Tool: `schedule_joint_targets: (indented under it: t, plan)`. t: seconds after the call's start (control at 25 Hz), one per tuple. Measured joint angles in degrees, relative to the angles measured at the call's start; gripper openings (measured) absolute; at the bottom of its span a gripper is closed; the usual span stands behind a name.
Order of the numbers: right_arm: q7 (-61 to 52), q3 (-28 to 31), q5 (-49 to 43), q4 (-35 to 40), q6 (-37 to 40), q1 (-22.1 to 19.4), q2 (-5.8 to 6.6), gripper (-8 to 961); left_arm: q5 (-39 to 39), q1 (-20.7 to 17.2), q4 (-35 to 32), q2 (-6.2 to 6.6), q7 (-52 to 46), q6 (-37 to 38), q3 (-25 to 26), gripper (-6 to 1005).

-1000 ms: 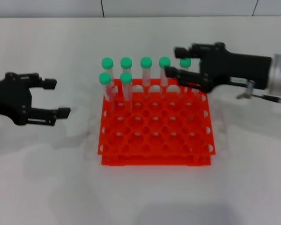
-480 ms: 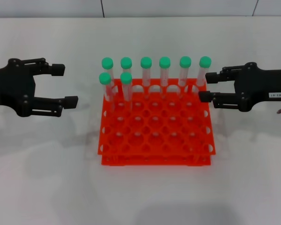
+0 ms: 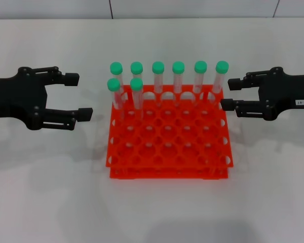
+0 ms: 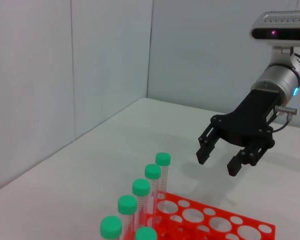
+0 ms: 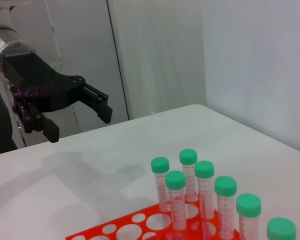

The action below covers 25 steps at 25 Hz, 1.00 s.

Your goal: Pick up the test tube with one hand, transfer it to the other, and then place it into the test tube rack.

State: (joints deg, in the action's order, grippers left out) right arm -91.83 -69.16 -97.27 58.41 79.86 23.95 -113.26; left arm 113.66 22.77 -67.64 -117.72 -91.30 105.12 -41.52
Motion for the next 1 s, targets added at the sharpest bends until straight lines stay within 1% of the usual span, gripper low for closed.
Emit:
schedule_joint_targets:
  t: [0.6,1.0]
  plan:
    - [0.0,0.1,0.0,0.0,0.6,0.1,-0.58,533,0.3,-0.4,-0.1,0.04,-0.1,0.4,0.0,869]
    - [0.0,0.1,0.0,0.1,0.7,0.0,-0.68,532,0.4,-0.2,0.1,0.04,0.0,0.4,0.0,869]
